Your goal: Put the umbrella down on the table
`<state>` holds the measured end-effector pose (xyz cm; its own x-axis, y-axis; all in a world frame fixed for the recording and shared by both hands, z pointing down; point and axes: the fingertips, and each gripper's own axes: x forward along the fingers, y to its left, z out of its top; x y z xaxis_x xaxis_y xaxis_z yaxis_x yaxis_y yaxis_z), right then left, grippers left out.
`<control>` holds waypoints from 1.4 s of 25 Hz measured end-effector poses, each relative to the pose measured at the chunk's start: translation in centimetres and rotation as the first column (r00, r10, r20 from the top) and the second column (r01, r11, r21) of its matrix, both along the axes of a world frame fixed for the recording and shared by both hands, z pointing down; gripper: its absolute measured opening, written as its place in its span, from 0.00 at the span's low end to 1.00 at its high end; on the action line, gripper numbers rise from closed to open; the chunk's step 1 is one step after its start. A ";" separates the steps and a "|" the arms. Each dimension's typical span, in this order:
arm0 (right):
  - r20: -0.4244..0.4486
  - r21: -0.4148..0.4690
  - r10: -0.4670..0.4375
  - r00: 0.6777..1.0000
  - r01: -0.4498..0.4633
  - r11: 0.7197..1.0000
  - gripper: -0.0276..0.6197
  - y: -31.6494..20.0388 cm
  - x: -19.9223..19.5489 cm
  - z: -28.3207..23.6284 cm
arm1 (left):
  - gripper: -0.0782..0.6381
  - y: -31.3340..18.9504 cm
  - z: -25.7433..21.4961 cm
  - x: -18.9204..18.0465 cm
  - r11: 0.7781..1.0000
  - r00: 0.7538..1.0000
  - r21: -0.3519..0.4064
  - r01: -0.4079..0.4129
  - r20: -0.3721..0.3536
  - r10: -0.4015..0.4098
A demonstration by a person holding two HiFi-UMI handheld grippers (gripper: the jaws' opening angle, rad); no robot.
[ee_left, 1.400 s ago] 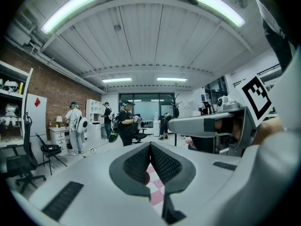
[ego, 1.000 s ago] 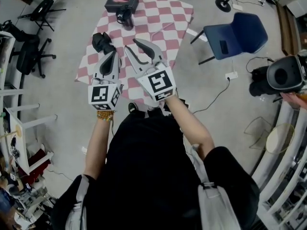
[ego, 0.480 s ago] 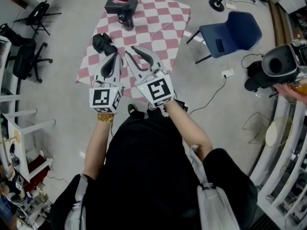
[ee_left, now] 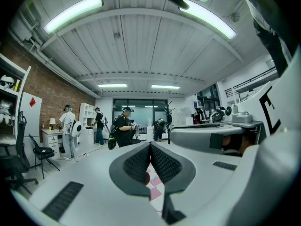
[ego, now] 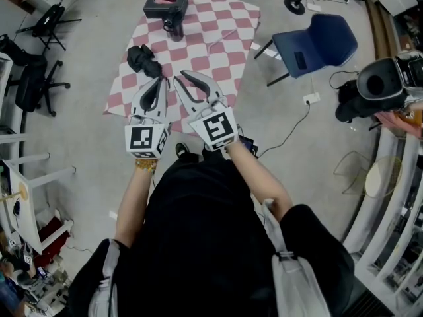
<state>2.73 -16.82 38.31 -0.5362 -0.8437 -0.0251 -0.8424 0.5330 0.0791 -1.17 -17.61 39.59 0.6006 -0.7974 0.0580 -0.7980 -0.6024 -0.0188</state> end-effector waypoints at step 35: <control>-0.093 -0.162 0.017 0.996 -0.032 0.986 0.07 0.4 -1.9 10.8 | 0.13 0.9 7.8 -2.0 0.994 0.998 -0.086 0.065 0.030 -0.063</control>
